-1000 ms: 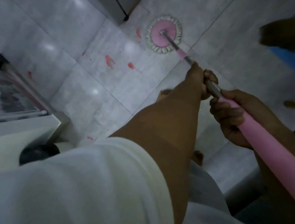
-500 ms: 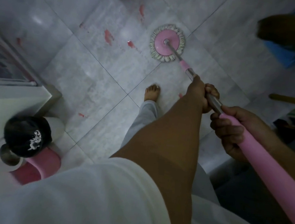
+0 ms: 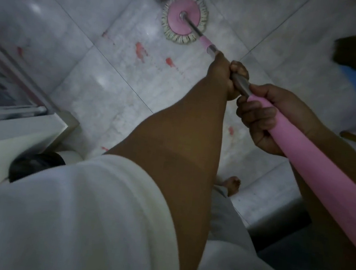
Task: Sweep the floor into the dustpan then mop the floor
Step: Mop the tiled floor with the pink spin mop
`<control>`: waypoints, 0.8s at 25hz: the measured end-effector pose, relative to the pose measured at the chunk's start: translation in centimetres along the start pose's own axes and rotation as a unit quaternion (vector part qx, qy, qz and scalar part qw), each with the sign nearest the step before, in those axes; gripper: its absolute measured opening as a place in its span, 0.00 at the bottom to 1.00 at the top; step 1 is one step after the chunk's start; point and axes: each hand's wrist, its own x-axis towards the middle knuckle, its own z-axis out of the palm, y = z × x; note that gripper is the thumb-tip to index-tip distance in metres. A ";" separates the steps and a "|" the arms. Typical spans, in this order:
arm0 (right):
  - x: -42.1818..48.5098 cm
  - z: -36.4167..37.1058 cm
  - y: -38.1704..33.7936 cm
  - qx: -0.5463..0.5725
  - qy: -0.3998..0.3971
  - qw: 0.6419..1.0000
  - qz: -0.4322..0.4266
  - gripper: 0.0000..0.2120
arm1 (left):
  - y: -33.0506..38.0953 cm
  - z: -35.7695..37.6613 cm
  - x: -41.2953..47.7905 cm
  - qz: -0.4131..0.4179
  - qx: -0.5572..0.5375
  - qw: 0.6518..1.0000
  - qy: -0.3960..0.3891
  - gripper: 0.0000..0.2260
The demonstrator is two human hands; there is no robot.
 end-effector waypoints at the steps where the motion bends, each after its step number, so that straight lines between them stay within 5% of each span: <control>1: 0.7 0.4 -0.4 0.002 -0.007 1.000 0.000 0.09 | 1.0 0.0 0.3 0.002 0.000 1.000 0.004 0.26; 9: 0.5 -2.1 3.3 0.047 -0.045 0.998 -0.002 0.09 | -1.7 -2.8 0.6 0.016 0.033 0.999 -0.009 0.25; 20: -11.6 -13.8 22.0 0.026 0.039 0.999 0.004 0.12 | -24.5 -13.1 -5.8 -0.037 0.057 0.997 0.029 0.23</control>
